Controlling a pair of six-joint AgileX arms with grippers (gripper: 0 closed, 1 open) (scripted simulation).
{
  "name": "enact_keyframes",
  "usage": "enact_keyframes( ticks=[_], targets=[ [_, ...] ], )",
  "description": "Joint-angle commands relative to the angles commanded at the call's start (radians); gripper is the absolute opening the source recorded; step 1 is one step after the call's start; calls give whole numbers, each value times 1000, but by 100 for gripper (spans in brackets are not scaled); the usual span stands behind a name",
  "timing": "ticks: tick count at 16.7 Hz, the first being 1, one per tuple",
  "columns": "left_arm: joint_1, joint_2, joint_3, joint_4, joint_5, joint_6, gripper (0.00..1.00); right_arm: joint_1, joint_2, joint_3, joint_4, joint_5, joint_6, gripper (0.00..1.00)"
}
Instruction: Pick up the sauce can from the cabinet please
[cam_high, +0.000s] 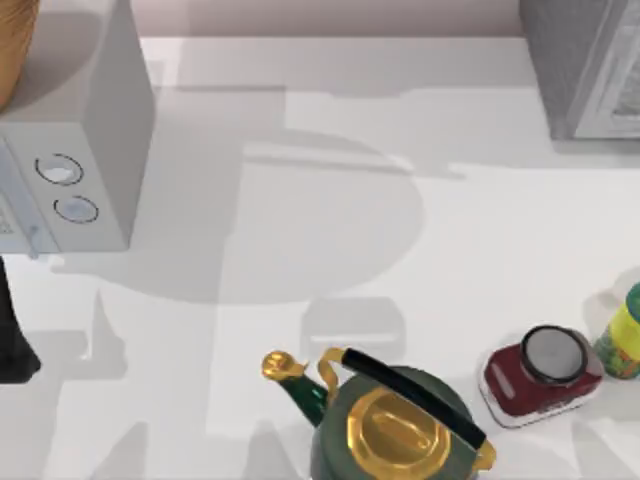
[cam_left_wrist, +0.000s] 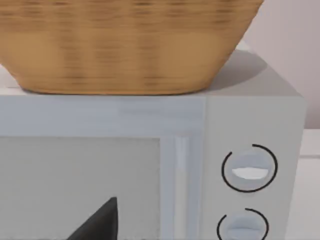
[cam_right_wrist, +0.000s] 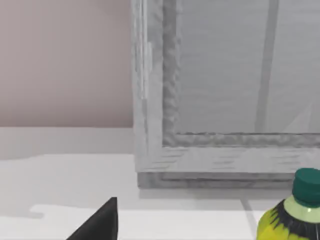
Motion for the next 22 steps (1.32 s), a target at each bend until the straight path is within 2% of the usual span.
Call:
enact_keyframes(
  ticks=[4, 8, 11, 18, 22],
  targets=[
    [0, 0, 0, 0, 0, 0, 100, 4, 32, 32, -12, 6, 0, 100],
    [0, 0, 0, 0, 0, 0, 100, 25, 214, 224, -74, 35, 0, 100],
    [0, 0, 0, 0, 0, 0, 100, 50, 412, 478, -136, 67, 2, 100],
    [0, 0, 0, 0, 0, 0, 100, 121, 904, 1214, -279, 141, 12, 100],
    [0, 0, 0, 0, 0, 0, 100, 157, 1138, 1521, -352, 173, 16, 100]
  ],
)
